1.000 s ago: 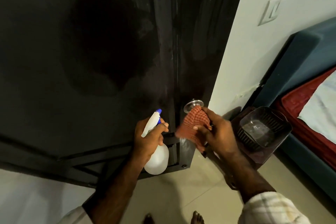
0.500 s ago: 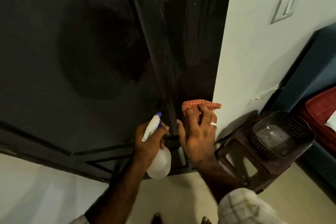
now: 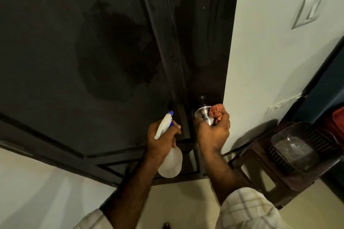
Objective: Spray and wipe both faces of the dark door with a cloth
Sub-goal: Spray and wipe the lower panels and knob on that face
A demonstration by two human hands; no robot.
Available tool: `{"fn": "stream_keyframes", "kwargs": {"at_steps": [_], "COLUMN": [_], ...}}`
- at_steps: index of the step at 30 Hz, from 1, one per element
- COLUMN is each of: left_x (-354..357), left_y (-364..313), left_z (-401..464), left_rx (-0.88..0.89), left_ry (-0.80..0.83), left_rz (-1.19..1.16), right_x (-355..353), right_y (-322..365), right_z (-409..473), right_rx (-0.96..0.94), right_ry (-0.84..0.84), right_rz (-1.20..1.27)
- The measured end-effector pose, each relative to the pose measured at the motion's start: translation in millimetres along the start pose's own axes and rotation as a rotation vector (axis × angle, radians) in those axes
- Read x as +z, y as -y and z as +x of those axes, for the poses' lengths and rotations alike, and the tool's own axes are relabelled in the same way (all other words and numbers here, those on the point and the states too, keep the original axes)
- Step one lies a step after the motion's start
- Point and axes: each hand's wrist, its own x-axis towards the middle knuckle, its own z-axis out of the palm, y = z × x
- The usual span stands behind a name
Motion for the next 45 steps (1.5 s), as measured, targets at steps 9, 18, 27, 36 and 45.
{"fn": "stream_keyframes", "kwargs": {"at_steps": [9, 18, 27, 36, 45], "left_x": [-14.8, -18.5, 3.1, 15.7, -11.5], "left_y": [9.5, 4.3, 1.0, -7.4, -19.4], "left_z": [6.5, 10.3, 24.4, 22.5, 10.9], "left_rx": [-0.092, -0.140, -0.210, -0.185, -0.100], "left_ry": [-0.022, -0.062, -0.043, -0.071, -0.085], "left_rz": [-0.037, -0.104, -0.100, -0.149, -0.075], "right_x": [-23.0, -13.6, -31.2, -22.3, -57.5], "right_y": [-5.0, -12.6, 10.6, 0.4, 22.8], "right_z": [5.8, 21.9, 47.7, 51.9, 44.8], "right_rx": [0.705, -0.573, -1.422, -0.948, -0.181], "right_ry": [0.648, 0.047, 0.394, 0.251, 0.169], "right_rz": [0.812, -0.494, -1.474, -0.767, -0.329]}}
